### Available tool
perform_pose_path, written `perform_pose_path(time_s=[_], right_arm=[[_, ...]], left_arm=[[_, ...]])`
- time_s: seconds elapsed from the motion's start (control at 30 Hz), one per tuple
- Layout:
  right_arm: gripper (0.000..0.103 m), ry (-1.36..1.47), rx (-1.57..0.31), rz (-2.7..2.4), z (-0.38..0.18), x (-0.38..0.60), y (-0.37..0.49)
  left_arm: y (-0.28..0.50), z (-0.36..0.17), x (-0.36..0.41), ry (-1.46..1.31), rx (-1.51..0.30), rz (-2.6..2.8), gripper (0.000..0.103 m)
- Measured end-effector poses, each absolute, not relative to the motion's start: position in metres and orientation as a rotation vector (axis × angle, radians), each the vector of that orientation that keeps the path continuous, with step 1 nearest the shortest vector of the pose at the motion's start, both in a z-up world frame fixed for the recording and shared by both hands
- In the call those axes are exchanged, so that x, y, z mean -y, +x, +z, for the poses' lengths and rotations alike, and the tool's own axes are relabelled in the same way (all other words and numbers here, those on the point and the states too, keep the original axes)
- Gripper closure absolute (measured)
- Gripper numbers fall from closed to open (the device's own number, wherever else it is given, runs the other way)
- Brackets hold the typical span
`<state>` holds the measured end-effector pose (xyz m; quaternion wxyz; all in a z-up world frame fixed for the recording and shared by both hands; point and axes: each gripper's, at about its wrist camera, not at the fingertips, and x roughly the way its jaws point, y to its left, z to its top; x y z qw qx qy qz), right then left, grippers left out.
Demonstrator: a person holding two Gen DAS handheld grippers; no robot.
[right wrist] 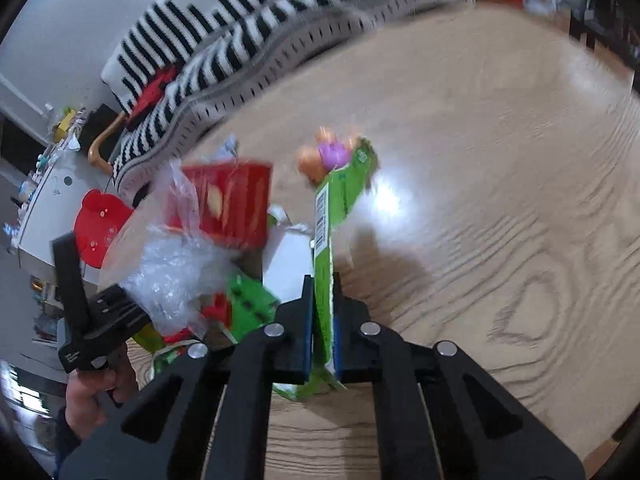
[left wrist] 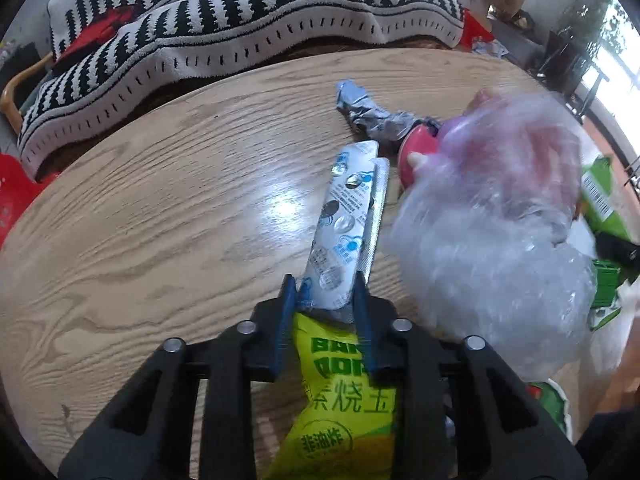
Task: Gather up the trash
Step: 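Grasp the silver blister pack with the left tool while the right grasps the green strip, then carry both items to the black bin and open both tools to drop them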
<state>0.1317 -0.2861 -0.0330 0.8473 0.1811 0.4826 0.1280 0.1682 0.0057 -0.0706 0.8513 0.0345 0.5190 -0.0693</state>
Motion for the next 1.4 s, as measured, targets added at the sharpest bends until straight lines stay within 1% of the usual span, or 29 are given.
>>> perform_pose_path(time_s=[0.03,0.07,0.2,0.3,0.5,0.6,0.7,0.8,0.83,1.0,1.1,1.2,1.4], right_arm=[[0.095,0.369,-0.987,0.268,-0.025,0.287,0.126],[0.096,0.357,-0.958,0.267,-0.017,0.288,0.121],[0.096,0.276,-0.845,0.244,0.012,0.291,0.092],[0.096,0.279,-0.829,0.231,0.017,0.298,0.082],[0.096,0.289,-0.805,0.226,0.024,0.326,0.065],[0.096,0.308,-0.788,0.220,0.030,0.348,0.051],[0.096,0.322,-0.760,0.195,0.039,0.373,0.033],[0.096,0.351,-0.726,0.131,0.043,0.416,0.008],[0.096,0.364,-0.719,0.106,0.043,0.430,-0.001],[0.096,0.431,-0.703,-0.165,0.027,0.547,-0.065],[0.096,0.486,-0.719,-0.329,0.008,0.609,-0.099],[0.096,0.558,-0.776,-0.469,-0.024,0.666,-0.129],[0.096,0.722,-0.932,-0.596,-0.093,0.742,-0.160]], left_arm=[[0.166,-0.067,-0.005,0.076,-1.085,-0.151,0.088],[0.165,-0.063,-0.004,0.076,-1.074,-0.143,0.101],[0.158,-0.043,-0.004,0.078,-1.022,-0.107,0.101],[0.150,-0.028,0.000,0.114,-0.971,-0.055,0.101],[0.138,0.003,0.000,0.061,-0.910,0.051,0.101],[0.118,0.022,0.014,0.067,-0.869,0.045,0.101],[0.095,0.034,0.040,-0.002,-0.860,-0.059,0.101],[0.073,0.040,0.099,-0.010,-0.858,-0.210,0.101],[0.064,0.041,0.130,0.008,-0.857,-0.283,0.101],[0.030,0.030,0.265,0.064,-0.904,-0.588,0.101],[0.004,0.004,0.353,0.157,-0.927,-0.748,0.101],[-0.005,-0.031,0.415,0.153,-1.025,-0.858,0.101],[-0.016,-0.096,0.506,0.168,-1.196,-0.953,0.101]])
